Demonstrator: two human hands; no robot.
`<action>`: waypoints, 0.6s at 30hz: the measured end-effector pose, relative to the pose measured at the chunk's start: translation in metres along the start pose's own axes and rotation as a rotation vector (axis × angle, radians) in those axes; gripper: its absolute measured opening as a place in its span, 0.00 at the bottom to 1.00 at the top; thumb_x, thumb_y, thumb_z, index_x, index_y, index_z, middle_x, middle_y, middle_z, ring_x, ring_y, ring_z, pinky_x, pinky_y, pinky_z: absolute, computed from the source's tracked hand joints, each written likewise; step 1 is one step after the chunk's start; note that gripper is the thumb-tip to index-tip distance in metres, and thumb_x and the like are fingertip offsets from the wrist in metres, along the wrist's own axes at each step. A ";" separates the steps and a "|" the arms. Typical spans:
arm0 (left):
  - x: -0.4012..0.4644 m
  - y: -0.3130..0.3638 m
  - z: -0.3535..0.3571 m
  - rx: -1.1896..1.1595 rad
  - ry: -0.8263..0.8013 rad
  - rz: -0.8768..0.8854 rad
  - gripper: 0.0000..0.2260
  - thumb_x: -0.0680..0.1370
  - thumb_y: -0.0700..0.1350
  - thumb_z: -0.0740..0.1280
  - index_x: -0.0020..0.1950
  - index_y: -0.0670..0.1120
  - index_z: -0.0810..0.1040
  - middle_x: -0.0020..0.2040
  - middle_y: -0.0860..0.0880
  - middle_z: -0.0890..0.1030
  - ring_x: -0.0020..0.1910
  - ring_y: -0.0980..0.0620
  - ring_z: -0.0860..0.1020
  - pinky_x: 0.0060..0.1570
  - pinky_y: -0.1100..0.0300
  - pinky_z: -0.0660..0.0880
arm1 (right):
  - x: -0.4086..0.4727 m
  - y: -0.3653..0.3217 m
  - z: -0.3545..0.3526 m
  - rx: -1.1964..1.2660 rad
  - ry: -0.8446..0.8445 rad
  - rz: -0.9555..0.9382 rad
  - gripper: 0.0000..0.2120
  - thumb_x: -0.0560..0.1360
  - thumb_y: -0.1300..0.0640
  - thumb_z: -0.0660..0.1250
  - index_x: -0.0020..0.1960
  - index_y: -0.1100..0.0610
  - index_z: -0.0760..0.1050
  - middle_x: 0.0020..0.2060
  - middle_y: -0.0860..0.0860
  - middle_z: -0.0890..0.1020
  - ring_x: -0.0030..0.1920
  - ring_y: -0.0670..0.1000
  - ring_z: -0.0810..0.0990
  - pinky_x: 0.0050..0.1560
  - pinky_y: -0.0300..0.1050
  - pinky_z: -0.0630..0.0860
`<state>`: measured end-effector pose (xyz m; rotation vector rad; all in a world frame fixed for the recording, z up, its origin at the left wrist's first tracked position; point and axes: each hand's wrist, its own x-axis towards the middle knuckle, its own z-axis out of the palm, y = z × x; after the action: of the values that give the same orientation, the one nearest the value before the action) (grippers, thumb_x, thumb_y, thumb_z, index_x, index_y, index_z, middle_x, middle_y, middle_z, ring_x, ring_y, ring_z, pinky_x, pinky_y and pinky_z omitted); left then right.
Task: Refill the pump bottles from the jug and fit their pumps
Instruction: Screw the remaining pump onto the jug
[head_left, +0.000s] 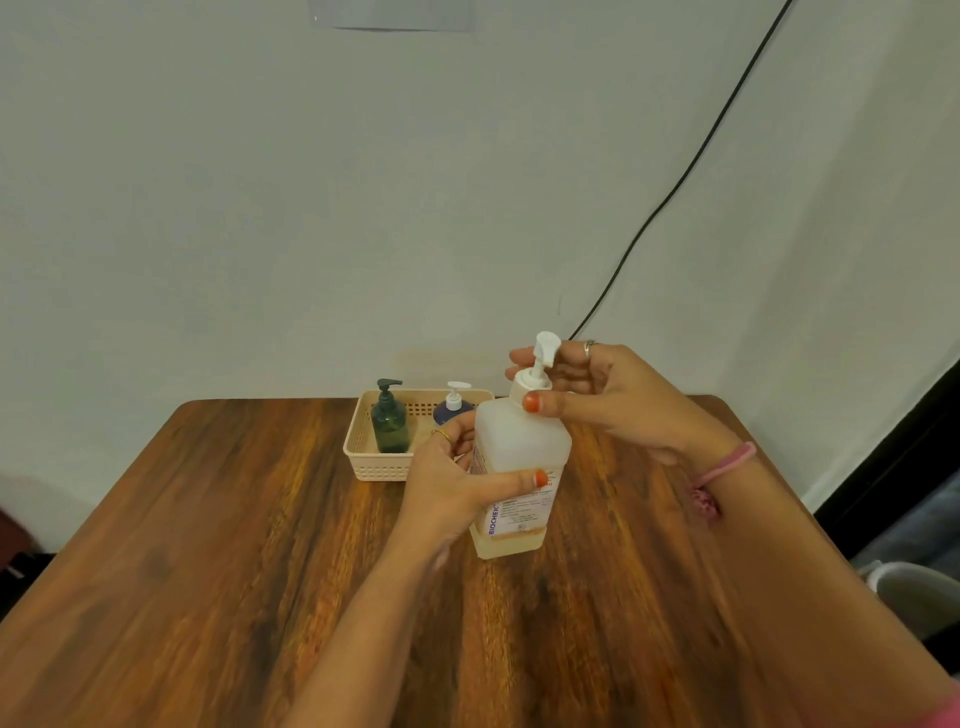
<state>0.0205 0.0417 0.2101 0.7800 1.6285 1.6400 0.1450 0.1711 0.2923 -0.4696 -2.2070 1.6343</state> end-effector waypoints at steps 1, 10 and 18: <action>0.001 0.000 0.000 0.006 -0.001 -0.002 0.39 0.52 0.46 0.85 0.61 0.50 0.76 0.55 0.50 0.83 0.55 0.51 0.82 0.51 0.50 0.82 | -0.001 0.000 0.000 0.019 0.002 -0.018 0.17 0.72 0.65 0.70 0.61 0.58 0.77 0.56 0.49 0.83 0.56 0.47 0.82 0.54 0.40 0.79; 0.002 0.005 0.005 0.014 0.013 0.017 0.33 0.58 0.43 0.82 0.60 0.51 0.75 0.55 0.52 0.82 0.53 0.53 0.82 0.47 0.55 0.82 | 0.004 0.003 0.009 -0.066 0.242 -0.067 0.18 0.65 0.57 0.77 0.54 0.57 0.80 0.44 0.51 0.86 0.45 0.49 0.85 0.48 0.46 0.82; 0.004 0.003 0.004 0.068 0.029 0.023 0.35 0.57 0.44 0.83 0.62 0.51 0.75 0.55 0.53 0.82 0.53 0.54 0.81 0.48 0.55 0.82 | 0.006 0.007 0.015 -0.264 0.362 -0.036 0.23 0.61 0.46 0.79 0.51 0.48 0.74 0.44 0.44 0.80 0.42 0.42 0.81 0.44 0.38 0.80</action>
<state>0.0205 0.0475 0.2134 0.8156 1.7088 1.6262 0.1329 0.1631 0.2822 -0.7288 -2.1408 1.1351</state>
